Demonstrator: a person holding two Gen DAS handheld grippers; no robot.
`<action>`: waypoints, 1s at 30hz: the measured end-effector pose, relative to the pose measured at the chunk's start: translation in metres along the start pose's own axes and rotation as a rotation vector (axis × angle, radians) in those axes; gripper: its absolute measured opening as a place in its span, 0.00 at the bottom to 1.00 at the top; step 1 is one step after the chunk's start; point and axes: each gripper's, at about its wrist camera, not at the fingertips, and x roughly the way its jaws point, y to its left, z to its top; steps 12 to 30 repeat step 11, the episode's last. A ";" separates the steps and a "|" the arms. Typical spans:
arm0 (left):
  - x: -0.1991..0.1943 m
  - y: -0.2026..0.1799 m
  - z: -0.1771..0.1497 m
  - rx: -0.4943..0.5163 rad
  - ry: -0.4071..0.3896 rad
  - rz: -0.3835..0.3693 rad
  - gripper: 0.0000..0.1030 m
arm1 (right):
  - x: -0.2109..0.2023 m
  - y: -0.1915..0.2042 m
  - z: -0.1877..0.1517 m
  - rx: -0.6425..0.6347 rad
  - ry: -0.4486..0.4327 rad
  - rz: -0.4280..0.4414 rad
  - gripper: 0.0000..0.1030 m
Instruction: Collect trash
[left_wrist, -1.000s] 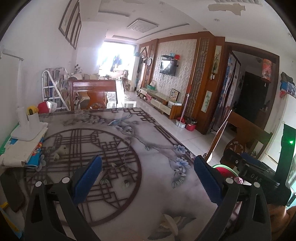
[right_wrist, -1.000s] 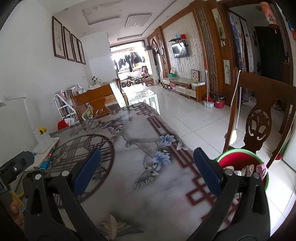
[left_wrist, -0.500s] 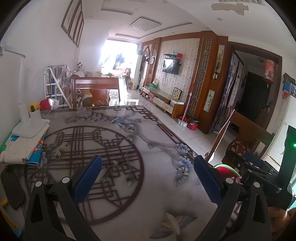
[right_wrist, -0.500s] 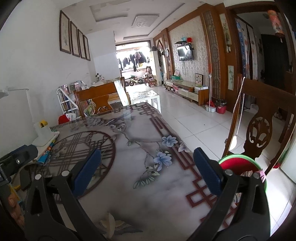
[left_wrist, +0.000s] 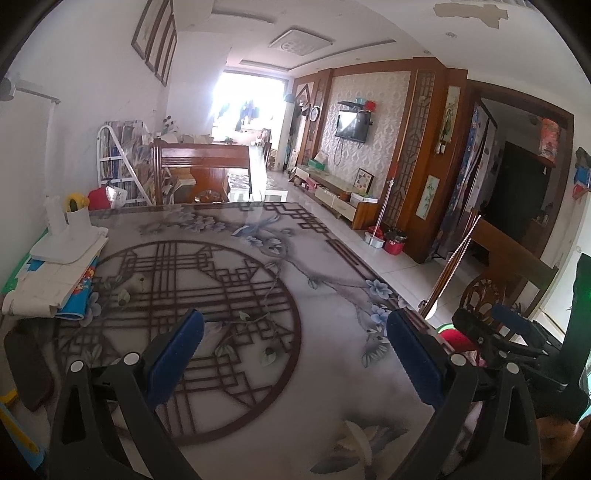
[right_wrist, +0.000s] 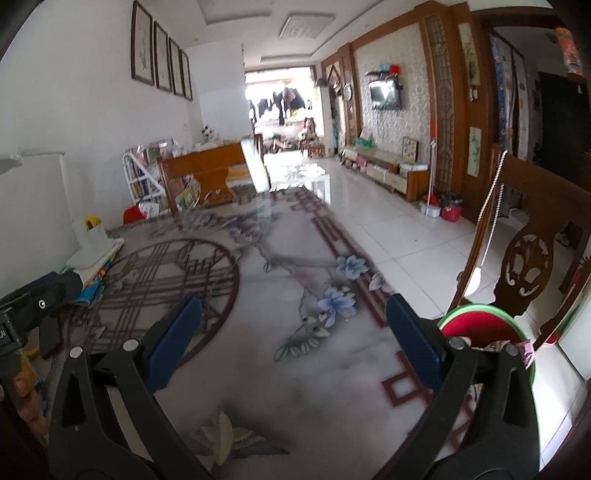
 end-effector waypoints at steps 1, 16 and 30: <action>0.001 0.001 -0.001 -0.001 0.001 0.016 0.92 | 0.004 0.001 0.000 -0.002 0.019 0.006 0.96; 0.075 0.087 -0.050 -0.143 0.192 0.387 0.92 | 0.151 0.019 -0.014 -0.002 0.387 -0.045 0.96; 0.075 0.087 -0.050 -0.143 0.192 0.387 0.92 | 0.151 0.019 -0.014 -0.002 0.387 -0.045 0.96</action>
